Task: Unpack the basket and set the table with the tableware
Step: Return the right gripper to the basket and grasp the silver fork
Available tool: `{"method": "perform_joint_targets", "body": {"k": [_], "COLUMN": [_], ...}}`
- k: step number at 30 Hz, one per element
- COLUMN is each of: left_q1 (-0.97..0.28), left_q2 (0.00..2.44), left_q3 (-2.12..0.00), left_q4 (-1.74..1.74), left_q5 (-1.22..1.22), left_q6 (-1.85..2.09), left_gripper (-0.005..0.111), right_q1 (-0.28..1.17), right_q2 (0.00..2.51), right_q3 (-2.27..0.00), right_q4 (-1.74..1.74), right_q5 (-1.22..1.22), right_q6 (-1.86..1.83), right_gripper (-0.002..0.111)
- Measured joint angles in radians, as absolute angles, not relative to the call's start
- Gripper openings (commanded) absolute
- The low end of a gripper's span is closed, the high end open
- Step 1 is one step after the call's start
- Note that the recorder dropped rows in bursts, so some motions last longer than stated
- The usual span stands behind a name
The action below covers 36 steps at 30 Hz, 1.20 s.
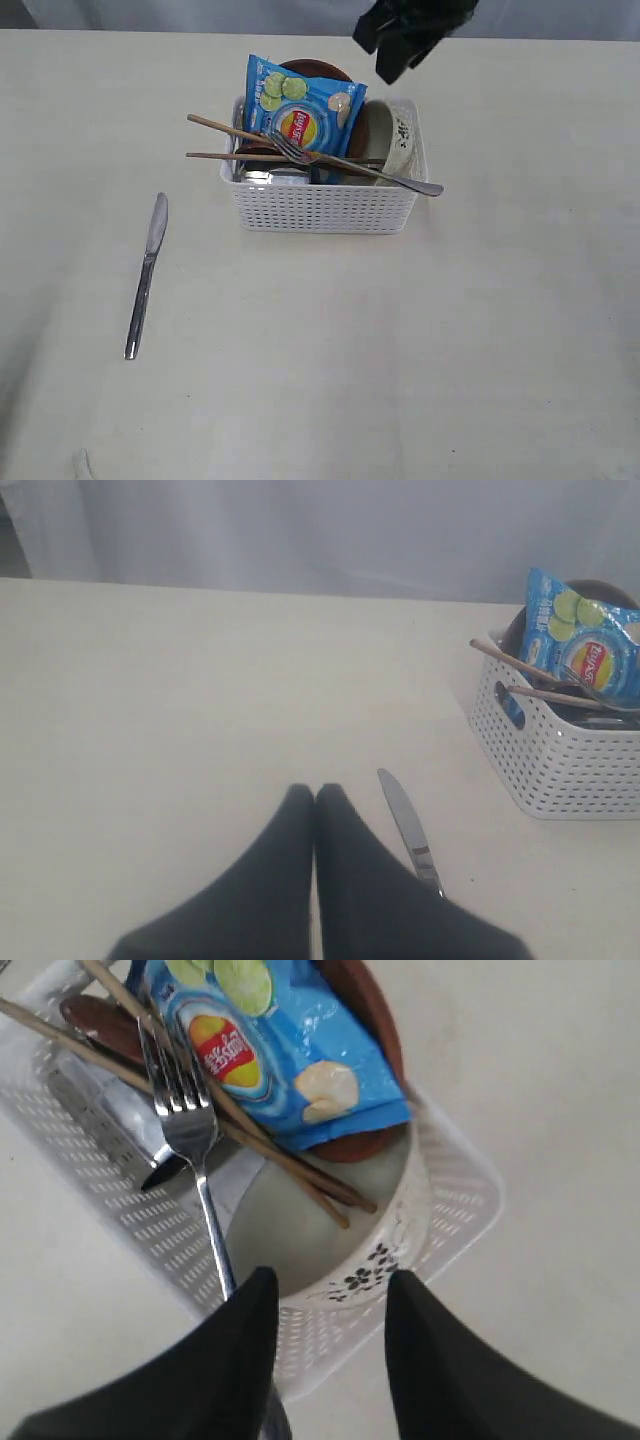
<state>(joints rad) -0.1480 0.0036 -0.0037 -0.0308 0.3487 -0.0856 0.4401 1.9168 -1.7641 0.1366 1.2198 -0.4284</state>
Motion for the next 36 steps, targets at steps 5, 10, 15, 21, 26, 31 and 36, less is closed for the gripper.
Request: {"method": "perform_joint_targets", "body": {"k": [5, 10, 15, 21, 26, 31, 36], "left_q1": [-0.148, -0.148, -0.148, -0.148, -0.148, -0.148, -0.148], "left_q2": [0.004, 0.004, 0.004, 0.004, 0.004, 0.004, 0.004], "left_q3": [-0.004, -0.004, -0.004, -0.004, -0.004, -0.004, -0.004], "left_q4": [-0.031, -0.031, -0.031, -0.031, -0.031, -0.031, -0.031], "left_q5": [0.349, 0.349, 0.349, 0.349, 0.349, 0.349, 0.349], "left_q6": [-0.086, -0.086, -0.086, -0.086, -0.086, -0.086, -0.086], "left_gripper": [0.0, 0.0, 0.0, 0.0, 0.0, 0.0, 0.0], "right_q1": [0.428, 0.462, 0.482, 0.483, 0.483, 0.484, 0.503], "right_q2": [2.016, 2.074, 2.117, 2.16, 2.169, 2.17, 2.071], "right_q3": [-1.753, -1.75, -1.75, -1.75, -1.75, -1.792, -1.826], "right_q4": [0.279, 0.301, 0.308, 0.311, 0.311, 0.311, 0.311], "right_q5": [1.222, 1.222, 1.222, 1.222, 1.211, 1.225, 1.221], "right_q6": [-0.5, -0.527, -0.539, -0.539, -0.539, -0.542, -0.493], "right_gripper": [0.036, 0.036, 0.036, 0.034, 0.001, 0.0, 0.0]}}
